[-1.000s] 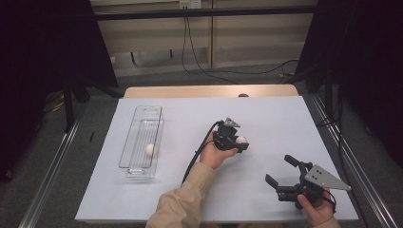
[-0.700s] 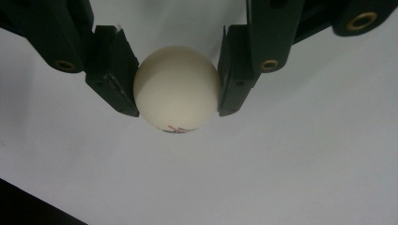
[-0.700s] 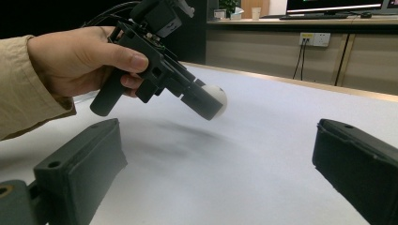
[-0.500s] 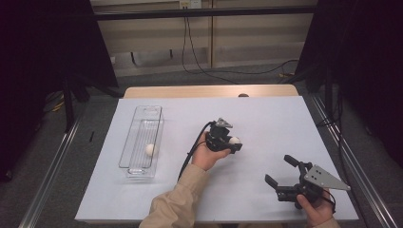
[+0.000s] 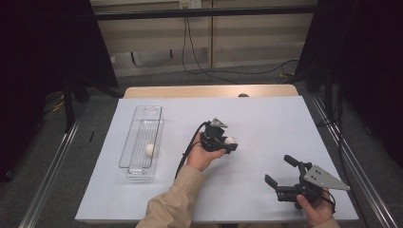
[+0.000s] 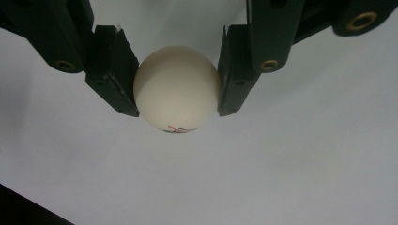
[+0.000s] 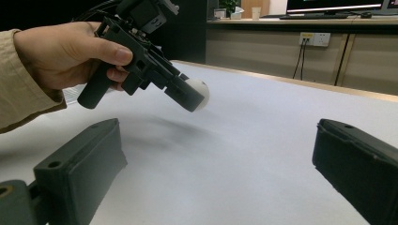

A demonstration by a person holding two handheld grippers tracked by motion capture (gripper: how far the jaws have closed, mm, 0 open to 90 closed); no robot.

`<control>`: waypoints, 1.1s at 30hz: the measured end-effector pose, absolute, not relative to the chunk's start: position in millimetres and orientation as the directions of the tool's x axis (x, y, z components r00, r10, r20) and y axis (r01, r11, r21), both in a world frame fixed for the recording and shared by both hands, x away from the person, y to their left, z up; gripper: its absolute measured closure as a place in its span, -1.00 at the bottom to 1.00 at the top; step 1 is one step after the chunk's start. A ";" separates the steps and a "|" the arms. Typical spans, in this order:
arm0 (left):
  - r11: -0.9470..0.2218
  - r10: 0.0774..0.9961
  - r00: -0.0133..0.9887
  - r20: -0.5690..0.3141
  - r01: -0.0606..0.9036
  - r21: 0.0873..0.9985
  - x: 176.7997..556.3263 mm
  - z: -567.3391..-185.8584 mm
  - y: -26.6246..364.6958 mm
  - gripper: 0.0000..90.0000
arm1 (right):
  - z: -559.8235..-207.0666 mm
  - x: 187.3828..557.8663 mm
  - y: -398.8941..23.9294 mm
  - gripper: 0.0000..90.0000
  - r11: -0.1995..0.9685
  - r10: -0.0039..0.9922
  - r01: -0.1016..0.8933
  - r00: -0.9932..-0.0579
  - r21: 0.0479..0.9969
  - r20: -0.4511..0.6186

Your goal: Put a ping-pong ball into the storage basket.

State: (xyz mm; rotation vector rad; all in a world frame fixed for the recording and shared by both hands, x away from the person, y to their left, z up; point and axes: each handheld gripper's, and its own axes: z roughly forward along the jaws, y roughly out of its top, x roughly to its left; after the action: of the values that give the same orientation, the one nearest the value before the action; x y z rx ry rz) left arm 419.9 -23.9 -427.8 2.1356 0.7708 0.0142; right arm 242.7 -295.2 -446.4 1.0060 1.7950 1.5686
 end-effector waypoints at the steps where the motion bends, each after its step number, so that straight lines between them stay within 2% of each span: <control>1: -0.453 0.531 0.809 -0.250 0.521 0.723 419.8 -427.5 -23.3 0.14 | -446.3 242.7 -295.2 -0.97 0.040 0.818 0.179 -0.571 0.983 0.071; 33: -0.432 0.583 0.775 -0.246 0.552 0.714 421.0 -413.6 5.9 0.14 | -445.7 242.3 -294.5 -0.97 0.037 0.814 0.175 -0.577 0.984 0.072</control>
State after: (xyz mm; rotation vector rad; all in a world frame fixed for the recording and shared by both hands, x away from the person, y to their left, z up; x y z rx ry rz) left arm 421.0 5.9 -413.6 2.1254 0.8424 0.0472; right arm 242.3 -294.5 -445.7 0.9978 1.7941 1.5787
